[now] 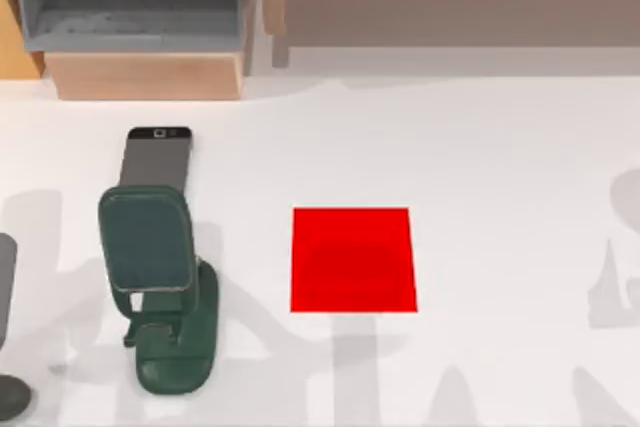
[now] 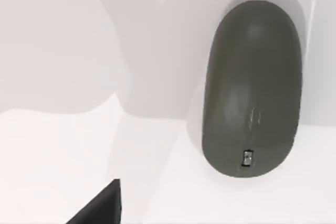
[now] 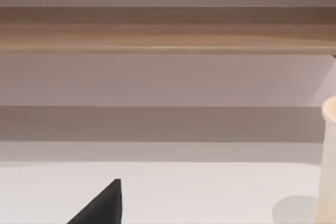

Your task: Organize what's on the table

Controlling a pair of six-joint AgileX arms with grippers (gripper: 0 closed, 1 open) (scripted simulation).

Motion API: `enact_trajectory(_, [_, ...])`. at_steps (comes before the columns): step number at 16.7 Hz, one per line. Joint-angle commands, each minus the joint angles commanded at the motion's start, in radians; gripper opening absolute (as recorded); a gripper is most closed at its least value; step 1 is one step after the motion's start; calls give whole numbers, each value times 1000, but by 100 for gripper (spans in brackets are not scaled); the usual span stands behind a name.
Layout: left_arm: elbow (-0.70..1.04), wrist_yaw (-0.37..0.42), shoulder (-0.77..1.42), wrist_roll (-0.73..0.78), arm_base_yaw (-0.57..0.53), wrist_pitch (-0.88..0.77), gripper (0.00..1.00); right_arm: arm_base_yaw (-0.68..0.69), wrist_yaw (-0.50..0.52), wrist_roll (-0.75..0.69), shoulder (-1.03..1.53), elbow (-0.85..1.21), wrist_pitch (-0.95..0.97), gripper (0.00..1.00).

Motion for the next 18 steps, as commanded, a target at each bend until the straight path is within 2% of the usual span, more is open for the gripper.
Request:
enact_trajectory(9, [7,0,34,33,0,-12,100,0,0,0,0,0,0,100])
enact_trajectory(18, [-192,-1,183,41,7,341,100,0,0,0,0,0,0,100])
